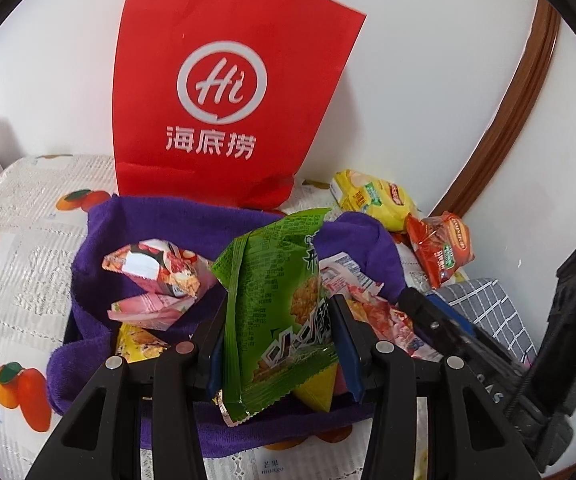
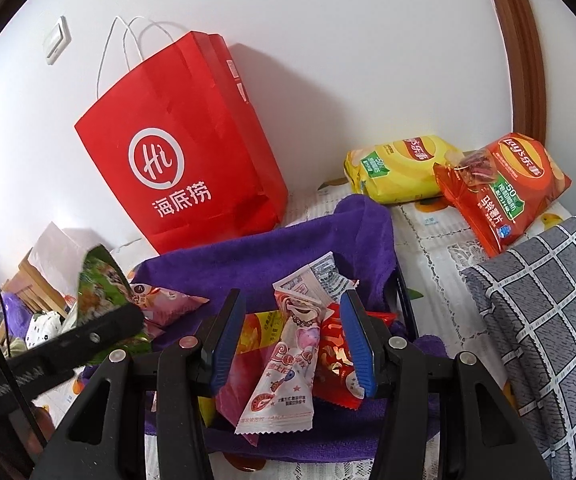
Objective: Organize snacks
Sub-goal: 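Lower the bear packet onto the towel and open the right tool while the left tool holds the green bag, then lower the green bag onto the towel and open the left tool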
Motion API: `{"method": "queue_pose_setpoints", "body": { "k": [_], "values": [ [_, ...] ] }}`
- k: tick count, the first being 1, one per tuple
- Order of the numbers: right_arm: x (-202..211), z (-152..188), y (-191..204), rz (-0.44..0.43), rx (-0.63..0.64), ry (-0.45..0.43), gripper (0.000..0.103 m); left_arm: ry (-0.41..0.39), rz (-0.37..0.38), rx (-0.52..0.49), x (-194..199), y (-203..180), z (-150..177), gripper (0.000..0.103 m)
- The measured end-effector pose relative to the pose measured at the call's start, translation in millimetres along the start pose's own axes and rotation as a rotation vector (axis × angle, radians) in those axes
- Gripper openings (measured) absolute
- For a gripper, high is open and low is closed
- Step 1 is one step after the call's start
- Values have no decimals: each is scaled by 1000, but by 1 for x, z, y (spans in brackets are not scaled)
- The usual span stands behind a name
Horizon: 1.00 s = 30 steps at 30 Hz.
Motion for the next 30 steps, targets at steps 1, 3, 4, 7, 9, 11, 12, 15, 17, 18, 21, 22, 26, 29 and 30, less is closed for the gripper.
{"method": "queue_pose_setpoints", "body": {
  "k": [1,3,4,7,9,11,12,15,17,18,21,22,26,29,30],
  "values": [
    [-1,0,0,0,-2,2,49,5,1,4,-2,1,2,43],
    [-2,1,-1,2,-5,6,49,16,2,10,-6,3,5,43],
    [-2,1,-1,1,-7,8,49,21,3,12,-8,4,7,43],
    [-2,1,-1,1,-4,9,49,34,6,21,-12,7,11,43],
    [-2,2,0,1,-1,10,49,46,12,28,-16,7,14,43],
    [-3,3,1,2,5,14,49,63,14,32,-19,8,18,43],
    [-3,4,2,2,7,17,49,72,15,32,-21,8,20,43],
    [-4,4,2,4,13,21,49,92,11,30,-23,9,24,44],
    [-4,4,2,4,15,20,49,99,15,35,-25,10,25,45],
    [-4,4,2,4,14,20,49,104,17,39,-25,10,26,46],
    [-4,4,2,2,13,22,49,121,34,56,-26,10,28,49],
    [-4,4,2,2,16,22,49,123,41,64,-26,10,27,51],
    [-4,5,4,-1,24,24,49,126,64,85,-21,9,25,57],
    [-3,6,8,-4,38,23,49,118,78,80,-13,6,22,60],
    [-3,6,9,-5,43,21,49,113,83,75,-11,5,21,61]
  ]
}}
Point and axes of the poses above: each gripper's, at about its wrist camera, not at the fingertips, and x roughly against the way its jaws point, y to its left, z to its underside, the point moved 10 cm from there along -x, roughly the way its jaws point, and after that the axes turned 10 degrees about -y, right-handed, at the moved point
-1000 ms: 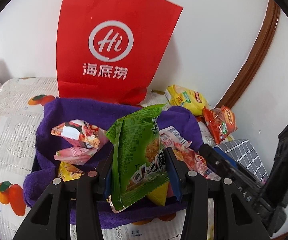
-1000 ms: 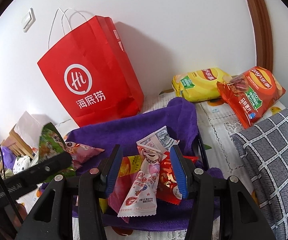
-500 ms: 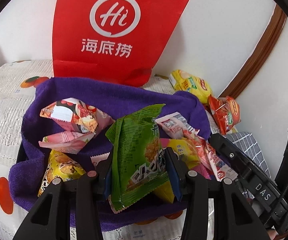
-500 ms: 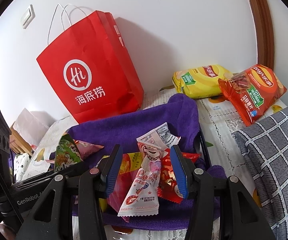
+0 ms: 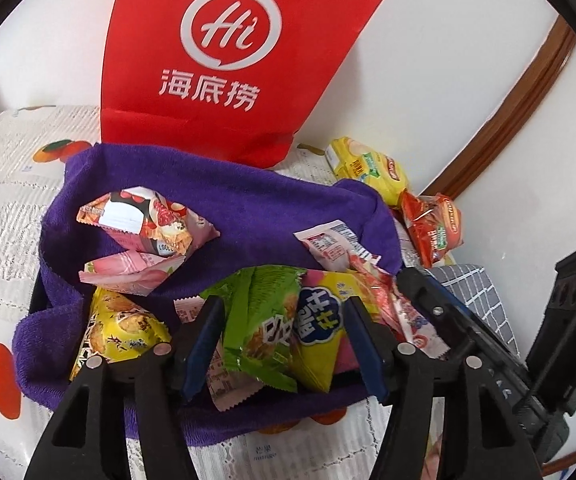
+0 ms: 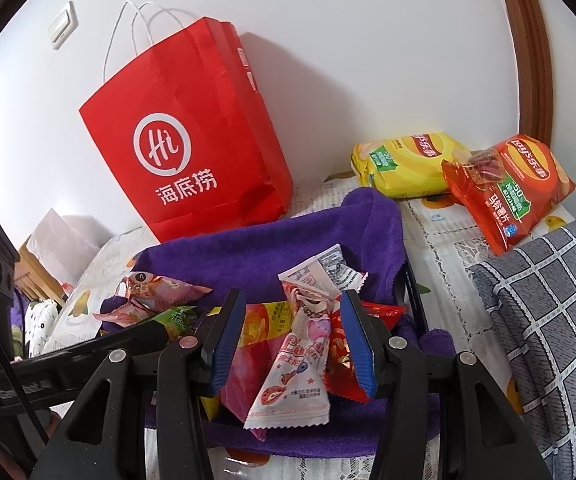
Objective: Organize snacks
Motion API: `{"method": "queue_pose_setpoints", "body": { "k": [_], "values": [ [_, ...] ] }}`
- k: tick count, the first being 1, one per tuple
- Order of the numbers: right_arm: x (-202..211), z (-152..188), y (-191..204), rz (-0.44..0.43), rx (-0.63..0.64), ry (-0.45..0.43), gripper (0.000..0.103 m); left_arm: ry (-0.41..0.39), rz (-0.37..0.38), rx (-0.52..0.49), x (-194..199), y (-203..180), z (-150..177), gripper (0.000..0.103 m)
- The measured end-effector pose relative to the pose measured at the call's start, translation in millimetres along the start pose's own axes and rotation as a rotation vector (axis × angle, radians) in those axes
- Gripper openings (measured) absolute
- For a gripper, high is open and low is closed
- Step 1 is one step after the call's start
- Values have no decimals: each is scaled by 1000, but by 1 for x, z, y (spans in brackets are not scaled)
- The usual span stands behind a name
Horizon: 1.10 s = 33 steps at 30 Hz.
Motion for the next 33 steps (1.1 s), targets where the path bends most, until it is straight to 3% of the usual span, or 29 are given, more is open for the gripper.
{"method": "queue_pose_setpoints", "body": {
  "k": [11,18,26,33],
  "values": [
    [13,10,13,-26,5,-36,49,-90,-35,-84,25,-3,-3,71],
    [31,21,17,-31,11,-66,49,-150,-86,-160,41,3,6,71],
    [51,39,18,33,99,-81,53,-175,-85,-103,60,19,15,71],
    [69,64,12,125,166,-71,59,-171,-125,-66,80,42,42,71]
  ]
}}
Point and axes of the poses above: each gripper's, at about its wrist camera, not at the fingertips, and x roughly against the way its jaws point, y to its left, z to its underside, the point moved 10 cm from there along -x, roughly the way its jaws point, and after that the axes turned 10 degrees about -y, right-handed, at the moved point
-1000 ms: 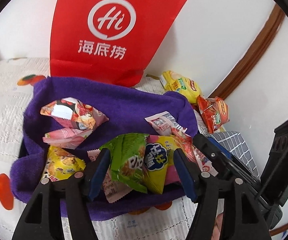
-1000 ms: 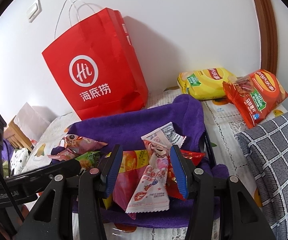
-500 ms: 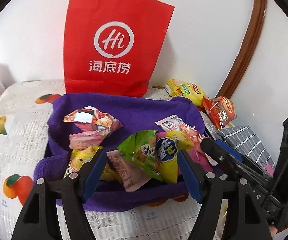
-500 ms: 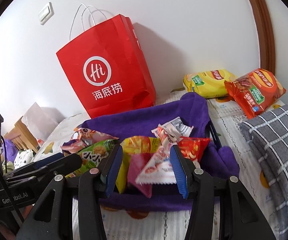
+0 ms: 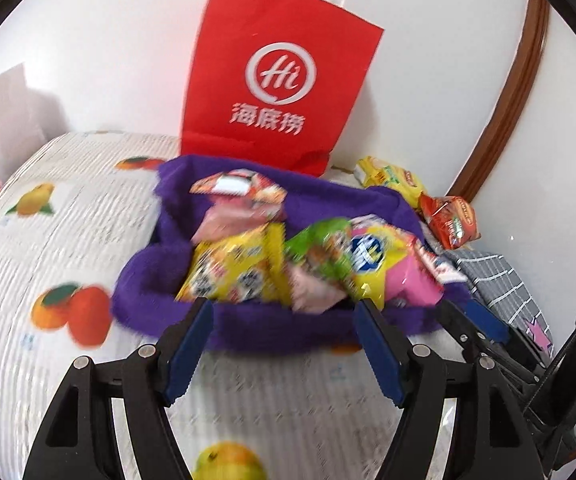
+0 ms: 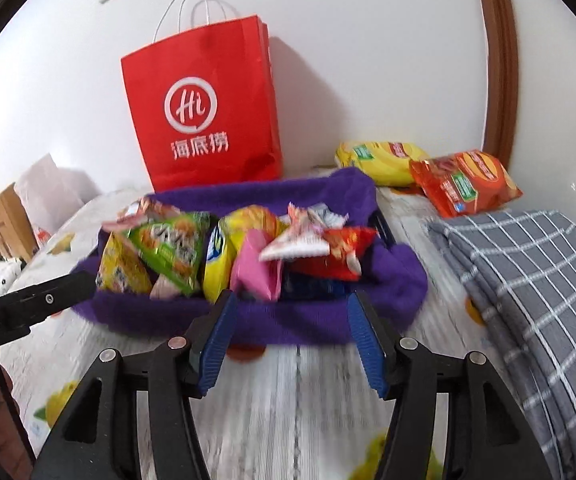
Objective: Organize snacks
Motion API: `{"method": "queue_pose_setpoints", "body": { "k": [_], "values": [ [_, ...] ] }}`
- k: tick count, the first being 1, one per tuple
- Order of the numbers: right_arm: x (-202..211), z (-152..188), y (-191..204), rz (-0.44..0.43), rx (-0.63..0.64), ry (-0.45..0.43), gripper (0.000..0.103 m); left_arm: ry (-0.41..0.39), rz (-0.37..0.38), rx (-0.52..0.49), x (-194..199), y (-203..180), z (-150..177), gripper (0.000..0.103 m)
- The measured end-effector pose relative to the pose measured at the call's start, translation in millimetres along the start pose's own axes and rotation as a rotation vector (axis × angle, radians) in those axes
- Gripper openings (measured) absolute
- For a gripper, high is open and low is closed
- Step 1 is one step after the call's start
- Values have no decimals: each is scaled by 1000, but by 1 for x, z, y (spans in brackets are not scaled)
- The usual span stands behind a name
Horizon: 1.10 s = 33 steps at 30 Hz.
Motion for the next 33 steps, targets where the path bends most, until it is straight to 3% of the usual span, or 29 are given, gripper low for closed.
{"method": "queue_pose_setpoints", "body": {
  "k": [4,15,19,22,25,30,33],
  "values": [
    [19,7,-13,40,-47,-16,61,-4,0,16,13,7,13,71],
    [86,23,-25,78,-91,77,61,53,-23,-95,67,-17,34,74],
    [124,13,-12,29,-76,78,74,43,-18,-157,96,-36,29,83],
    [153,6,-6,24,-84,56,78,37,-12,-170,117,-48,26,84],
    [168,5,0,22,-66,87,86,35,-14,-175,133,-54,26,88],
    [196,8,0,102,-40,104,88,12,-53,-169,160,-50,22,92],
    [208,5,-2,154,-16,85,94,-2,-68,-158,174,-46,20,93]
  ]
}}
Point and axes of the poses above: each gripper's, at about its wrist camera, not at the fingertips, and x roughly against the way its jaws point, y to its left, z to its underside, the point moved 10 cm from there along -x, roughly the way its jaws point, and after that the axes turned 10 degrees about -y, right-handed, at the moved point
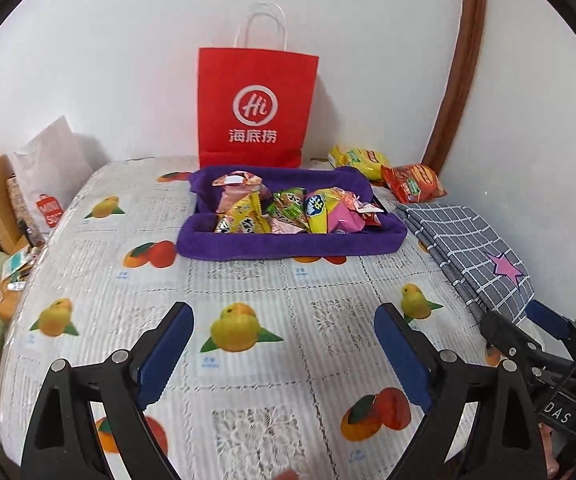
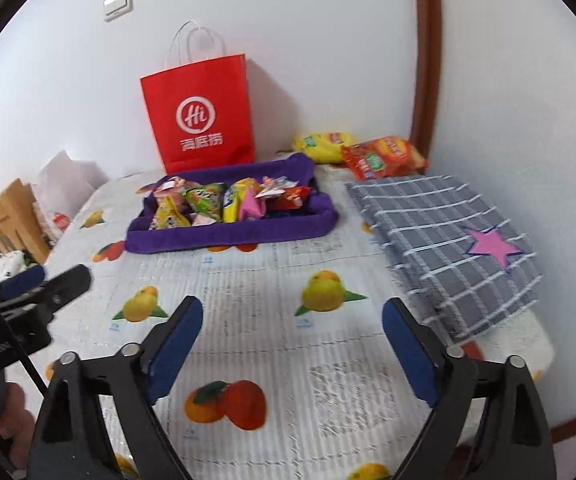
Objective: Organize snacks
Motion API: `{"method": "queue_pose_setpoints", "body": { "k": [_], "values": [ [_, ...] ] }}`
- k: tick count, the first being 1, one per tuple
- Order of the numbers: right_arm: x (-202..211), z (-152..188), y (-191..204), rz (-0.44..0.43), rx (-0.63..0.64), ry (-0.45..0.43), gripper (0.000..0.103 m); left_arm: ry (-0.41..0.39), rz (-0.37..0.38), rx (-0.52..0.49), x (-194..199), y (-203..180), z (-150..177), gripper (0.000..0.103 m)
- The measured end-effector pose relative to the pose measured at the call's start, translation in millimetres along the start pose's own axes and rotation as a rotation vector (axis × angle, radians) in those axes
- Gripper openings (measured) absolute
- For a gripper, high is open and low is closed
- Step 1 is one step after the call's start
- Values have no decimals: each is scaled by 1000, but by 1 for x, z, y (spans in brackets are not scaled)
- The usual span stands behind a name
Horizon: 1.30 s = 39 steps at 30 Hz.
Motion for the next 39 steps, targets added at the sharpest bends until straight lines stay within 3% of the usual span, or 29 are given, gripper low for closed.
{"method": "queue_pose_setpoints", "body": {
  "k": [2,8,39],
  "values": [
    [8,-1,2,-2,6,-8,97,-13,-13,0,9,2,-1,103],
    [27,-5,6,-10,-22,-16,102,-38,-66,-17,32,8,-6,103],
    [46,-13,13,8,-10,-34,102,-50,-51,29,52,11,-6,103]
  ]
}}
Point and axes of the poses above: each gripper's, at about its wrist camera, not at the fingertips, and x roughly against the way its jaws point, y to its left, z to its underside, the point moved 10 cm from there along -x, roughly the way its jaws point, and after that the axes turned 10 degrees about -y, right-handed, at the moved point
